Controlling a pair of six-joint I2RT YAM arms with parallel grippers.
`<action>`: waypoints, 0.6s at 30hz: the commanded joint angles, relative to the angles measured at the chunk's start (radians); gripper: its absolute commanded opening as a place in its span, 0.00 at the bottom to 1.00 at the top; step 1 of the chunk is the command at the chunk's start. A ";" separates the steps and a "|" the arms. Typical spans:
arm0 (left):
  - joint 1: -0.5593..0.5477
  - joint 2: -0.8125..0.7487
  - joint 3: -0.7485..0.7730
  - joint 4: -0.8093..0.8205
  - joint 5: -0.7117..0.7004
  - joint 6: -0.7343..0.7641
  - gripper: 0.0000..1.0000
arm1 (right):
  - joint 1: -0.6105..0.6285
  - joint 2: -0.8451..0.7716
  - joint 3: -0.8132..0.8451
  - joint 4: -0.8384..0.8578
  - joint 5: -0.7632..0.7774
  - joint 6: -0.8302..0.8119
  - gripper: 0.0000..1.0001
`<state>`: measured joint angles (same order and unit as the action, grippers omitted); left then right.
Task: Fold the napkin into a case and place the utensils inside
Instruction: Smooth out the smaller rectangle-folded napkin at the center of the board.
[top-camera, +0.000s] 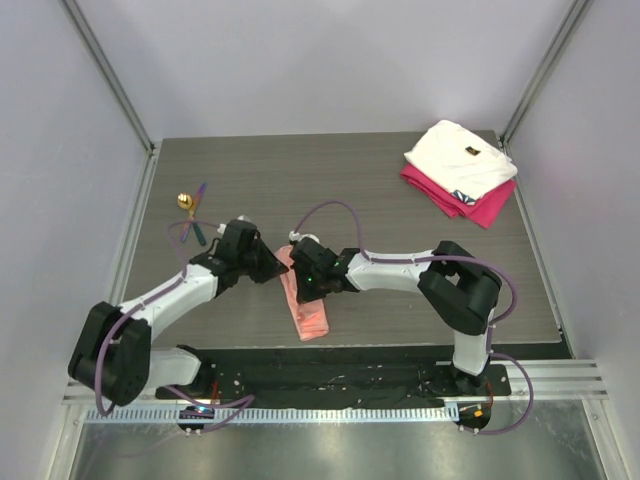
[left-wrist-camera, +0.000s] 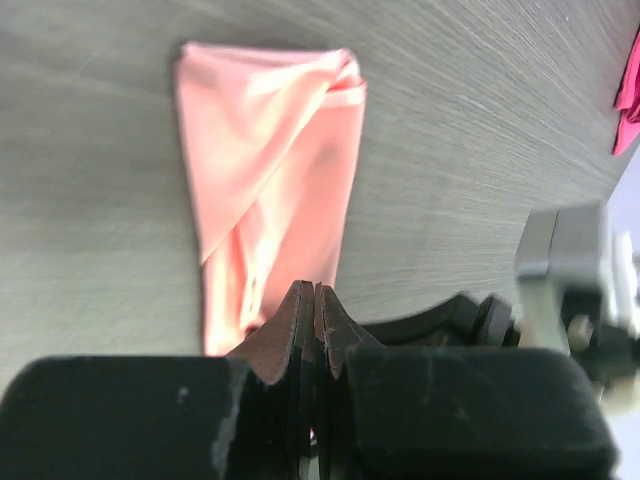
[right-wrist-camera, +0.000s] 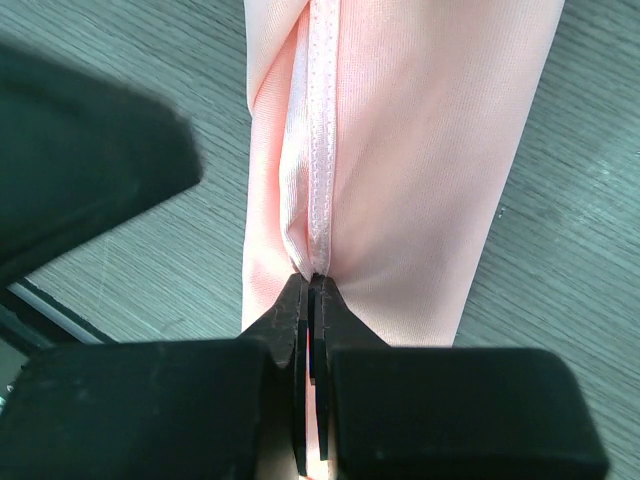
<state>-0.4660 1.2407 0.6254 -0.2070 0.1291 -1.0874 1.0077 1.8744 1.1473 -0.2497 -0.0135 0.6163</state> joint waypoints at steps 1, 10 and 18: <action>0.009 0.132 0.085 0.018 0.099 0.060 0.03 | 0.000 0.000 -0.032 -0.031 0.027 -0.007 0.01; 0.009 0.273 0.076 0.097 0.109 0.092 0.02 | -0.001 -0.001 -0.011 -0.034 -0.022 -0.007 0.01; 0.009 0.321 0.089 0.040 0.037 0.182 0.00 | 0.002 -0.081 -0.003 -0.066 -0.074 -0.023 0.08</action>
<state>-0.4580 1.5402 0.7029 -0.1486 0.2176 -0.9730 1.0039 1.8675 1.1454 -0.2520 -0.0429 0.6132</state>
